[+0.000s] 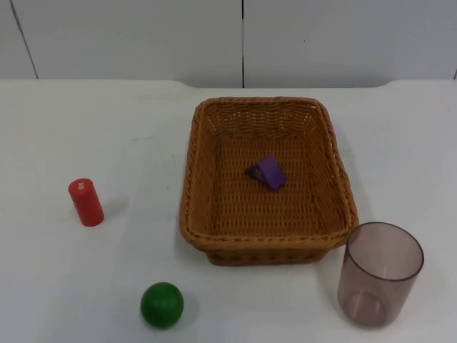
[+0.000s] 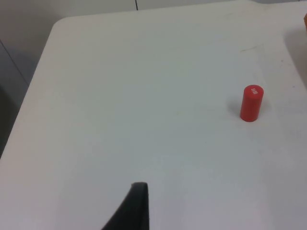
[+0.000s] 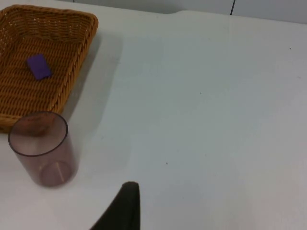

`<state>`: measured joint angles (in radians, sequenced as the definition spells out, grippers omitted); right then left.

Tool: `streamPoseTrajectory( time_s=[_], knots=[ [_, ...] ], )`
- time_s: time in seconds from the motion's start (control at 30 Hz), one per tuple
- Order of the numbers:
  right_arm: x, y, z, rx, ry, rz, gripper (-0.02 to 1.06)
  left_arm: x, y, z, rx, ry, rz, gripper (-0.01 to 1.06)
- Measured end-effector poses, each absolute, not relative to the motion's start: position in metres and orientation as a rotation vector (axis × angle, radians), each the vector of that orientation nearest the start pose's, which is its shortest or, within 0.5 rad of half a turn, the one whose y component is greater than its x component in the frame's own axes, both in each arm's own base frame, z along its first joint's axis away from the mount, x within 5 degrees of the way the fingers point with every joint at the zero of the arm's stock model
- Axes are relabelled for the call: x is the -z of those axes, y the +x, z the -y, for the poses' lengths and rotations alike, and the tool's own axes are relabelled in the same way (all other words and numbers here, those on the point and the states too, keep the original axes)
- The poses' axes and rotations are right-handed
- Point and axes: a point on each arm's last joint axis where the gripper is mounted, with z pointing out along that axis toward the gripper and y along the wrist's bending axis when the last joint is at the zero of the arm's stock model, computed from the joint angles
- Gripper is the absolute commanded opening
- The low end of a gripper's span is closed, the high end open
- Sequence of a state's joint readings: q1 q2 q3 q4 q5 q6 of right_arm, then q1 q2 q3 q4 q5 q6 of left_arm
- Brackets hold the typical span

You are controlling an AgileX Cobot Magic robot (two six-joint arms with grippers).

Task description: Pick up the basket with the left hand and place the triangular block into the basket with the right hand.

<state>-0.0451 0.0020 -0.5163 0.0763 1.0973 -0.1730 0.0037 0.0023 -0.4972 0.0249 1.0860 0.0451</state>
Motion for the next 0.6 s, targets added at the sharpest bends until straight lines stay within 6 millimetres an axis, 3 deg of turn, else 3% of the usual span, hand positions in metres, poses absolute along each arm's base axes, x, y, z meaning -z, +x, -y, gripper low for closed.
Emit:
streamPoseTrajectory(
  time_s=[0.6],
  knots=[
    [-0.2791,-0.0078,-0.0010,0.053,-0.012,-2.063,1.05,-0.2745,-0.0053,-0.0020,-0.060,0.042,-2.074,1.05]
  ],
)
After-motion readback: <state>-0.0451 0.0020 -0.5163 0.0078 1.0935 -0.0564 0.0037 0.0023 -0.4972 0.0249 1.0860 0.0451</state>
